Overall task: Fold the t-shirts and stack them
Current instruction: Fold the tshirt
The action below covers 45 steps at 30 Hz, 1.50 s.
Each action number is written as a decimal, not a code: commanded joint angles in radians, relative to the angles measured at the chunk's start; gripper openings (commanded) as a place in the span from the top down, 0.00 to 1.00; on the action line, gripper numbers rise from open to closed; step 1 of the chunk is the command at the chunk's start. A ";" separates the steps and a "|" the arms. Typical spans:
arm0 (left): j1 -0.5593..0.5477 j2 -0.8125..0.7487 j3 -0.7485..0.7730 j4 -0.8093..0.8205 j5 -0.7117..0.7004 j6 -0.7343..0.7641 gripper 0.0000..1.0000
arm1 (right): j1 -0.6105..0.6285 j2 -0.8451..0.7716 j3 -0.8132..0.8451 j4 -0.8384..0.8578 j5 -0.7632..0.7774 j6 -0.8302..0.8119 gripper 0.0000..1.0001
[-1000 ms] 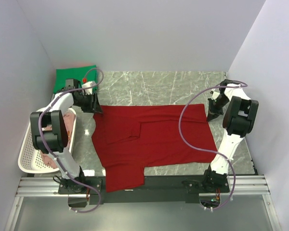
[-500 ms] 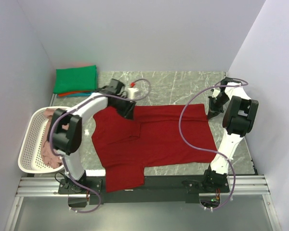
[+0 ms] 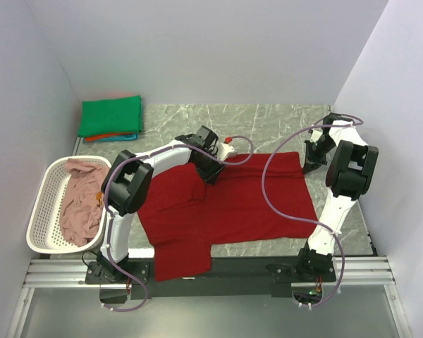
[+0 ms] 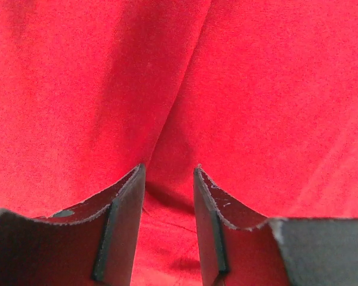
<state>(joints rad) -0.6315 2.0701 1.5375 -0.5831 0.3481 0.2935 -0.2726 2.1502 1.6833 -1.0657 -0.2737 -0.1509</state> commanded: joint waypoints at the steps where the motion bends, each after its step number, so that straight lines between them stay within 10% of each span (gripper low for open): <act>1: -0.005 -0.001 0.035 0.051 -0.060 0.033 0.56 | 0.004 0.000 0.018 0.003 -0.005 -0.013 1.00; 25: -0.008 0.012 0.012 0.123 -0.127 0.049 0.62 | 0.006 0.016 0.012 0.000 -0.025 -0.010 1.00; 34: -0.008 -0.019 -0.002 0.091 -0.080 0.078 0.82 | 0.006 0.014 0.012 -0.002 -0.022 -0.010 1.00; 45: -0.008 0.001 0.009 0.062 -0.034 0.076 0.65 | 0.006 0.013 0.009 0.000 -0.025 -0.009 1.00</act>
<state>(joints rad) -0.6369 2.0789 1.5356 -0.5068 0.2806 0.3573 -0.2726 2.1513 1.6829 -1.0660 -0.2829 -0.1539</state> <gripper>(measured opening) 0.358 0.006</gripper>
